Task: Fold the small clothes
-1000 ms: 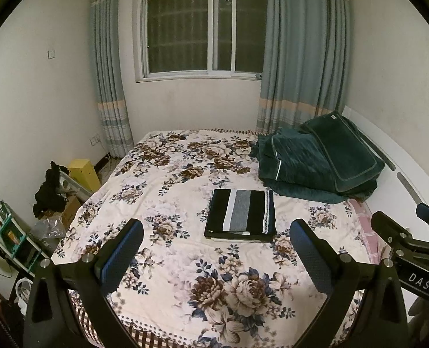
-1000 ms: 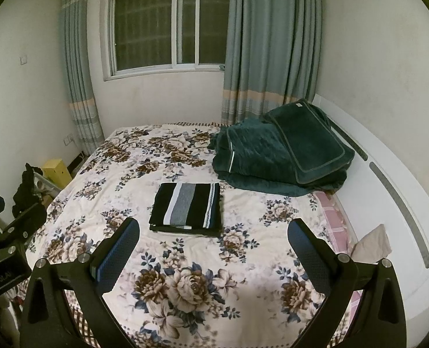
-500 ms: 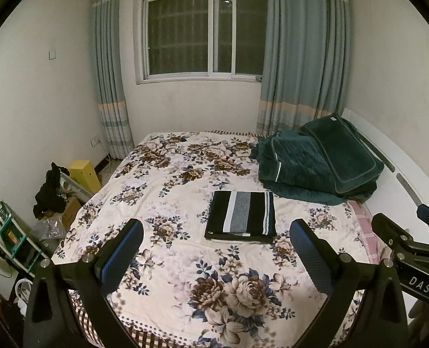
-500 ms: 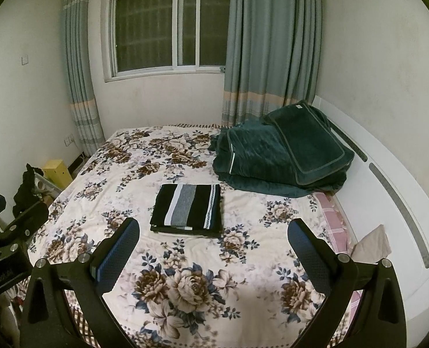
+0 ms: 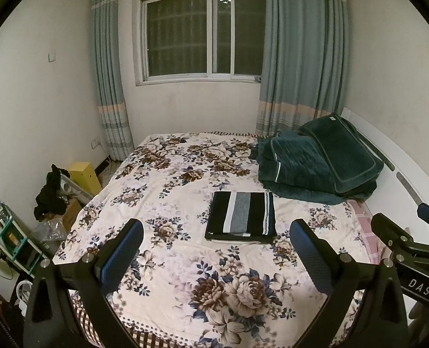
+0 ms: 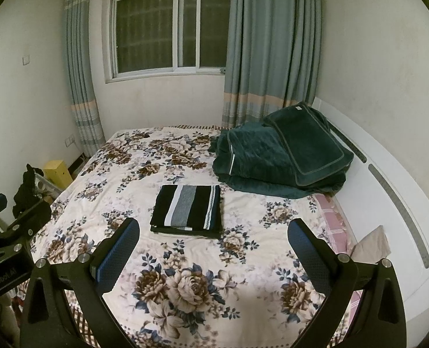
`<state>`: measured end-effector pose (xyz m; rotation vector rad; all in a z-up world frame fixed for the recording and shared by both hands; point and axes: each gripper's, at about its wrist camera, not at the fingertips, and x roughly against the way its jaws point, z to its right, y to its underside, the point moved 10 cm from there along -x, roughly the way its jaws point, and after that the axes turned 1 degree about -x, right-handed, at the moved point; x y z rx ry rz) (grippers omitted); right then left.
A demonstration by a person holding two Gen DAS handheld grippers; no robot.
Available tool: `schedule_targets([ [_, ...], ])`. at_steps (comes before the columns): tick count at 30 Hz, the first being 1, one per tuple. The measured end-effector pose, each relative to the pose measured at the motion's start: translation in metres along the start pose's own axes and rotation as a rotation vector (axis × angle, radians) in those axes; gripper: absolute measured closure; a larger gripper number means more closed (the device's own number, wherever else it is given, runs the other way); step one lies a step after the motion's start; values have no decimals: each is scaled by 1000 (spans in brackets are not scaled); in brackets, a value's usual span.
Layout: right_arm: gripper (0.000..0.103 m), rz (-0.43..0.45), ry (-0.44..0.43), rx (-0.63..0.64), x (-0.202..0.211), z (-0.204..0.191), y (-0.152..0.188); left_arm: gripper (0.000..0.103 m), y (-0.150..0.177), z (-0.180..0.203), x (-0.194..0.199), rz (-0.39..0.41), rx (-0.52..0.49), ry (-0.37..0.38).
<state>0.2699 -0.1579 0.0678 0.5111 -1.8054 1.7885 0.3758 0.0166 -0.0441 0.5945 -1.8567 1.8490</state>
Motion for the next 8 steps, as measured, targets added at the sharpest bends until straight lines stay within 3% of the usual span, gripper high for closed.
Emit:
schedule_targets([
  [8,0,2,4,1,1,0,2,0,-10,-6,1,10,-3,-9],
])
